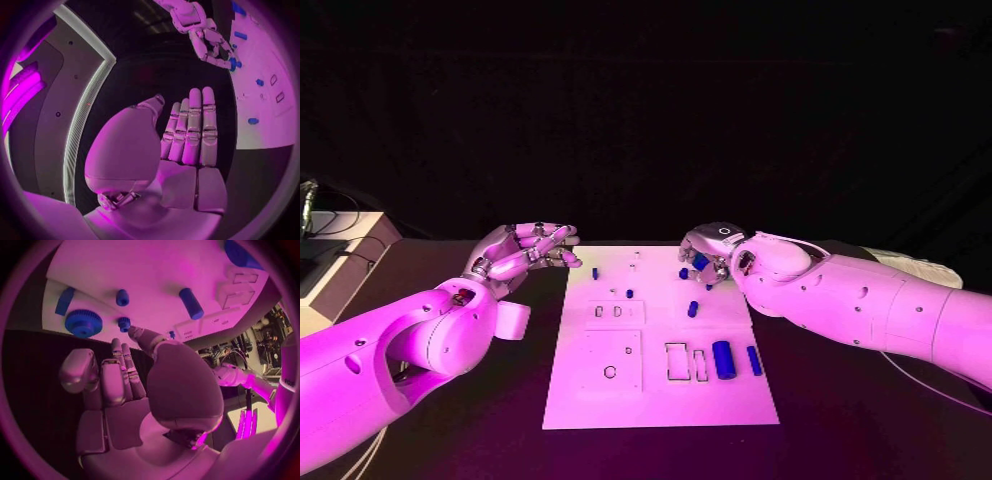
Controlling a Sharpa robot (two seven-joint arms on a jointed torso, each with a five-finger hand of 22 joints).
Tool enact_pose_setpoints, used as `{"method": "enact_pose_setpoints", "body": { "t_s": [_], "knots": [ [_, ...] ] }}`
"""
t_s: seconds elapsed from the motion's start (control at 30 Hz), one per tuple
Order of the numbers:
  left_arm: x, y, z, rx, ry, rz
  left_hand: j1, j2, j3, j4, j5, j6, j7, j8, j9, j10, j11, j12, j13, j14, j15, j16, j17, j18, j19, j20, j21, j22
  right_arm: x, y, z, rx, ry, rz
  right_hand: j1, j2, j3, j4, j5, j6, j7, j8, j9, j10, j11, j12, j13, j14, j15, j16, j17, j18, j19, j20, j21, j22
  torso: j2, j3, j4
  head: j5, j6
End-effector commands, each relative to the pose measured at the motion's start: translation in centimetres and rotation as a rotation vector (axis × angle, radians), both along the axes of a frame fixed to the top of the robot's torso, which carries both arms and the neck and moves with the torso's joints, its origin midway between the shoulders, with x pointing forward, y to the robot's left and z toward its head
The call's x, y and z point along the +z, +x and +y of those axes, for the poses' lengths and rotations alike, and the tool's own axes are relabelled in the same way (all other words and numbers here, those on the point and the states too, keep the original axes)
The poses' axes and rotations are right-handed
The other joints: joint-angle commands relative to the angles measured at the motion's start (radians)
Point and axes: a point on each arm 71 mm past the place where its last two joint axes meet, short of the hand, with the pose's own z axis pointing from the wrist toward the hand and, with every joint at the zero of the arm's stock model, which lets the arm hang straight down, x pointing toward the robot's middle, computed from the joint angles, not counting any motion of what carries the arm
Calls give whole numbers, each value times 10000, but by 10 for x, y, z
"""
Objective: Assemble the parts on the task board
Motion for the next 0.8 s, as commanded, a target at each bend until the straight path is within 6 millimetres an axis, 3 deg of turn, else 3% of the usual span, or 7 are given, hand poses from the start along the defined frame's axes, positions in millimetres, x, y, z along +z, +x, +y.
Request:
{"method": "enact_pose_setpoints", "body": {
  "t_s": [0.03,0.33,0.57,0.8],
  "knots": [
    [1,0,-1,-94,-4,-64,-31,-106,40,0,20,-59,9,-71,10,-24,20,-66,-13,-89,17,56,21,18,2,13,51,12,-3,1,1,-23,-316,177,67,-40,-18,56,-26,-63,25,-70,22,-81,-22,-49,12,272,34,74,4,-76,38,42,33,37,70,-10,-4,-8,19],
    [2,0,-1,-74,-4,-76,-36,-109,47,-2,20,-67,16,-78,13,-34,26,-67,-14,-114,24,59,42,16,-14,16,54,15,-9,4,1,-97,-277,334,49,32,-28,132,-4,-39,31,-54,50,-32,-22,-9,34,268,40,127,35,-80,40,54,73,93,145,-31,15,-7,68],
    [2,0,0,-19,19,-61,-35,-103,57,-4,20,-69,21,-81,15,-41,30,-67,-14,-132,27,63,59,15,-26,19,57,17,-11,4,4,-51,-170,429,49,128,26,222,92,-2,59,-28,92,92,-19,12,54,259,44,189,60,-85,43,61,127,169,208,-20,-24,8,112],
    [2,0,2,10,40,-28,-38,-103,61,-5,20,-74,29,-86,16,-49,35,-68,-14,-141,30,67,71,14,-34,20,60,19,-11,3,6,12,25,388,71,264,172,345,225,161,53,77,195,394,-52,42,72,252,26,291,116,-100,58,57,238,328,233,-30,-9,10,124]
  ]
}}
